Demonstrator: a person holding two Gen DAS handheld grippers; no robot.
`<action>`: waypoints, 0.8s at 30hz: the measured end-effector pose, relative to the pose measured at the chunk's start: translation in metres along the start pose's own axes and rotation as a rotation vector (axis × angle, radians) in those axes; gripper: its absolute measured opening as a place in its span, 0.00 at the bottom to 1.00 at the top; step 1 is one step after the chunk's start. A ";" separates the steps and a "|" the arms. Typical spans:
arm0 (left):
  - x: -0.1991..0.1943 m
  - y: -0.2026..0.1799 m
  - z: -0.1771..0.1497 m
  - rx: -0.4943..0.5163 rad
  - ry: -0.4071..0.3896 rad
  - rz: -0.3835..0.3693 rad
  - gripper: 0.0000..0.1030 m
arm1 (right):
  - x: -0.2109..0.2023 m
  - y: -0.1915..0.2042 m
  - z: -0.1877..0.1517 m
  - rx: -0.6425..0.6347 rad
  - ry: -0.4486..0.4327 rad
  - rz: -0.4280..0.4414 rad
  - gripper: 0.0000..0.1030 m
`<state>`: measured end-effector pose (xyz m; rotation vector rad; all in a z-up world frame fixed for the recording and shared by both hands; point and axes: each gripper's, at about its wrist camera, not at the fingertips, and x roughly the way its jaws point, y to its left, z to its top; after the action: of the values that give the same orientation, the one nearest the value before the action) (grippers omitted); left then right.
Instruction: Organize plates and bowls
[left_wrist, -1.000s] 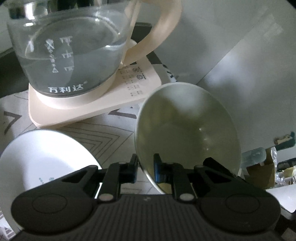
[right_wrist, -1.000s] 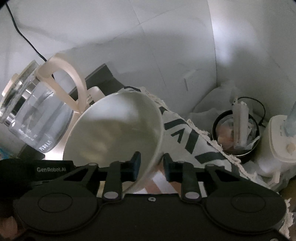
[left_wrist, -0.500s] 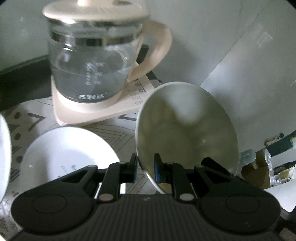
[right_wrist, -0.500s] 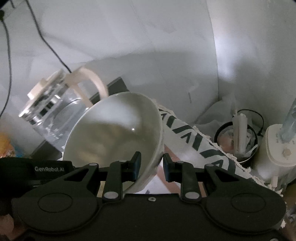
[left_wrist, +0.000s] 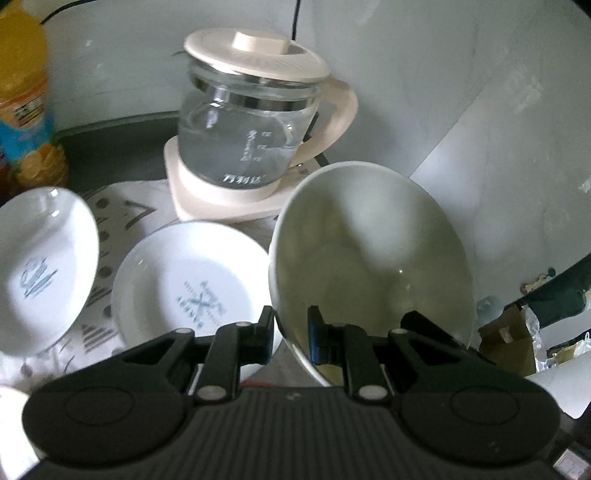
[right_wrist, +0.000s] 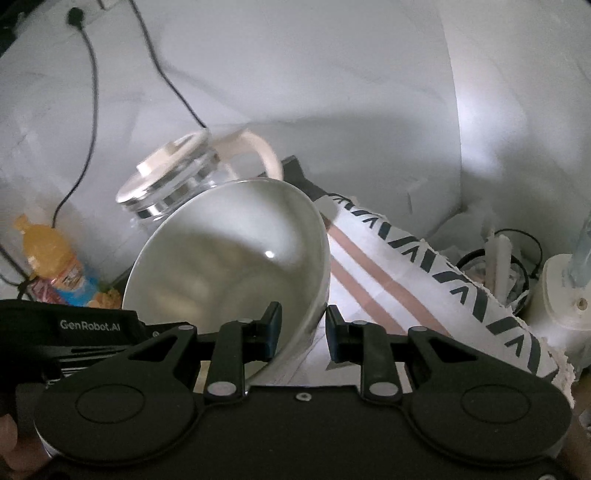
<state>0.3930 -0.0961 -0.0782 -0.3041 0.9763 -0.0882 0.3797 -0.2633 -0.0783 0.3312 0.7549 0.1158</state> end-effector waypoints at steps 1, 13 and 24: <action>-0.004 0.001 -0.002 -0.002 0.000 0.001 0.16 | -0.004 0.002 -0.002 -0.003 -0.002 0.004 0.25; -0.041 0.007 -0.037 0.005 -0.005 -0.011 0.16 | -0.050 0.023 -0.029 -0.038 -0.034 0.007 0.25; -0.059 0.017 -0.064 0.029 0.013 -0.022 0.17 | -0.074 0.027 -0.058 -0.026 -0.032 0.004 0.25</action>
<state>0.3061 -0.0811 -0.0689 -0.2884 0.9840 -0.1246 0.2867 -0.2396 -0.0599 0.3089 0.7203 0.1235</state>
